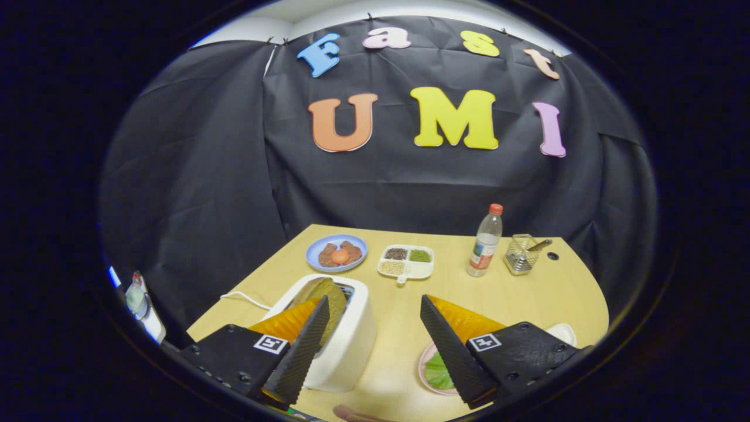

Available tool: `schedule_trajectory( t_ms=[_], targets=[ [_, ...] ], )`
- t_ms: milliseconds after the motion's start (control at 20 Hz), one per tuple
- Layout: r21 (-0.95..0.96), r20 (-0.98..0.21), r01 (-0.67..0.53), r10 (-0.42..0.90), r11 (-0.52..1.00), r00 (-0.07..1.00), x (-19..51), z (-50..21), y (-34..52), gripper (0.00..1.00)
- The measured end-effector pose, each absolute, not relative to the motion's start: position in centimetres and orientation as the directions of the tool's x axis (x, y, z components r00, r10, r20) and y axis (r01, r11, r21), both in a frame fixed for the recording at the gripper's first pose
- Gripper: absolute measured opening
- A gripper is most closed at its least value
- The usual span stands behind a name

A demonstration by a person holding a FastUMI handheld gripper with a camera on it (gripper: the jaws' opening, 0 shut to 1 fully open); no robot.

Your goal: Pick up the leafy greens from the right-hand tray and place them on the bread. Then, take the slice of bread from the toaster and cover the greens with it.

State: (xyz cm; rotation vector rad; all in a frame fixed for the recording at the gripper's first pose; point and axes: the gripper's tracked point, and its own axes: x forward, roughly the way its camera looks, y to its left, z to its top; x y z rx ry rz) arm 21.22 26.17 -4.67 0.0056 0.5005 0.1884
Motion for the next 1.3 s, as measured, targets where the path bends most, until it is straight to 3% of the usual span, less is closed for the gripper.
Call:
schedule_trajectory(
  t_ms=[200,450,550,800,900,1000,1150,1300],
  targets=[
    [0.019,-0.505,-0.225,0.204,0.974,0.839,22.3,-4.5,30.2,0.96],
    [-0.002,-0.56,-0.192,0.158,0.981,0.813,24.3,-6.9,32.2,0.93],
    [-0.014,-0.59,-0.154,0.116,0.988,0.799,24.9,-8.0,31.9,0.84],
    [0.039,-0.706,-0.089,0.091,0.995,0.702,24.7,-11.6,31.9,0.43],
    [0.1,-0.74,-0.094,0.137,0.991,0.659,24.4,-12.6,32.8,0.32],
    [0.063,-0.729,-0.079,0.1,0.995,0.677,24.7,-11.5,32.3,0.2],
    [-0.012,-0.712,-0.092,0.056,0.996,0.7,24.6,-10.7,32.0,0.12],
    [-0.019,-0.683,-0.091,0.054,0.996,0.729,24.2,-8.9,32.1,0.12]
  ],
)
